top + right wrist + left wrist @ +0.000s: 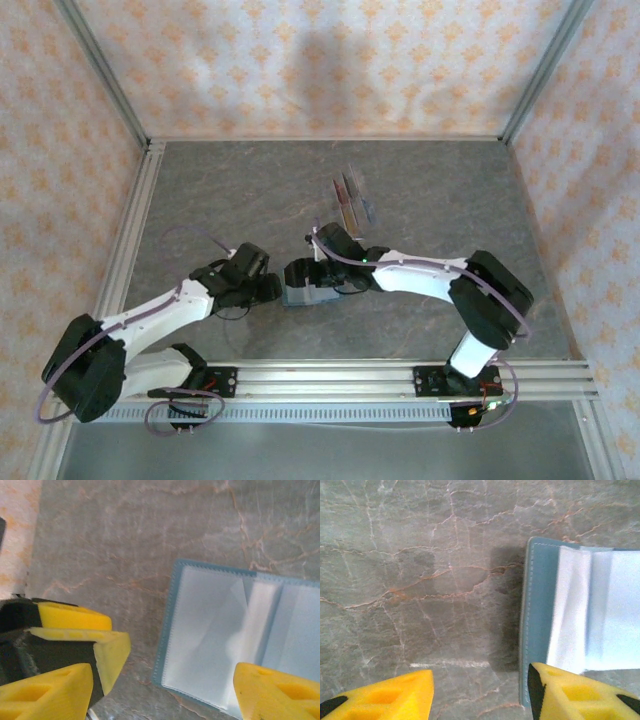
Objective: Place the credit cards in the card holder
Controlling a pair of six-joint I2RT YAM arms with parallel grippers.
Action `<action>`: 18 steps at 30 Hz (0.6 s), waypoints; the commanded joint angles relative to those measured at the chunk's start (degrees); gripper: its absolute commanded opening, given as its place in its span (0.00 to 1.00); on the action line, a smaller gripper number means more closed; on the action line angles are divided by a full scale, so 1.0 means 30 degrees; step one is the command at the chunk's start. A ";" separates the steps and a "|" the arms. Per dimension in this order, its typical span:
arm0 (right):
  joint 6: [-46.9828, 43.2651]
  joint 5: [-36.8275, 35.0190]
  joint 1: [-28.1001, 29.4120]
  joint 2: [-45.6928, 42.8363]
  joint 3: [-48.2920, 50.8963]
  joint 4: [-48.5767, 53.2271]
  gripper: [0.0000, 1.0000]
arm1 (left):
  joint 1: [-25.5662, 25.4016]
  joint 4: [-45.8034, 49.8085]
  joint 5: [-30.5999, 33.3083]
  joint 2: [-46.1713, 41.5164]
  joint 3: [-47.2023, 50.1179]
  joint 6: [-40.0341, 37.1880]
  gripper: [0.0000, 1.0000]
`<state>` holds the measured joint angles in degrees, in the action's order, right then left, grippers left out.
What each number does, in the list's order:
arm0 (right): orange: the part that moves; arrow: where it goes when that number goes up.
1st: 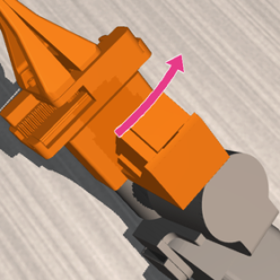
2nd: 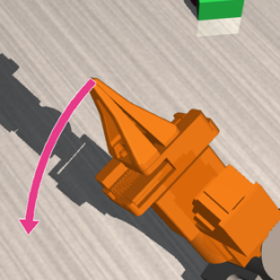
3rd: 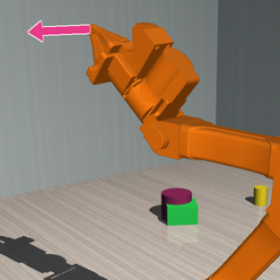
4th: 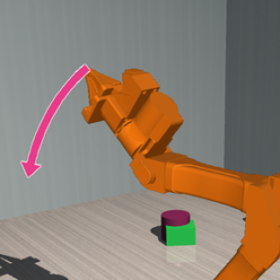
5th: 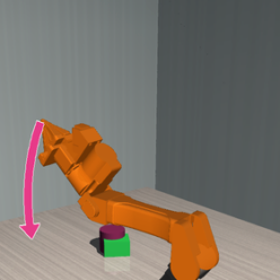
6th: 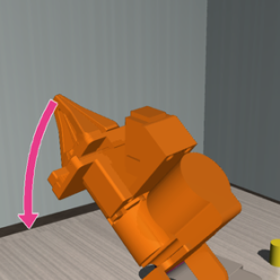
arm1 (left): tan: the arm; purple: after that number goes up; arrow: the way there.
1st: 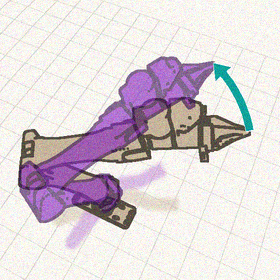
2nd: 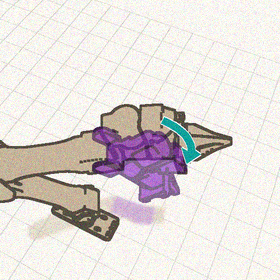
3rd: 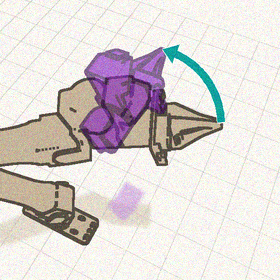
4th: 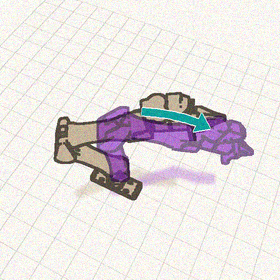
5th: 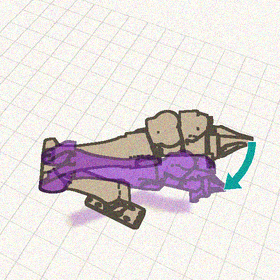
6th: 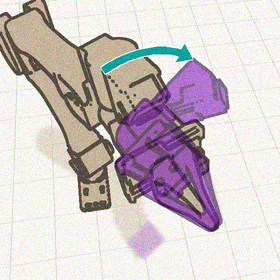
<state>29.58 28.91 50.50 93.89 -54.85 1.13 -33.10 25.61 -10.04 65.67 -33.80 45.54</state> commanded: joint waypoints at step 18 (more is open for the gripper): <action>-0.5049 -1.1414 -0.3789 -0.1700 -0.6628 1.0715 0.37 | 0.0156 -0.0035 -0.0621 0.6799 -0.4461 -0.3446 0.54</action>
<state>18.41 1.15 40.58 85.21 -70.83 26.63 -33.10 26.92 -11.60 85.10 -46.89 37.28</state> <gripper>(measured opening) 0.401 0.545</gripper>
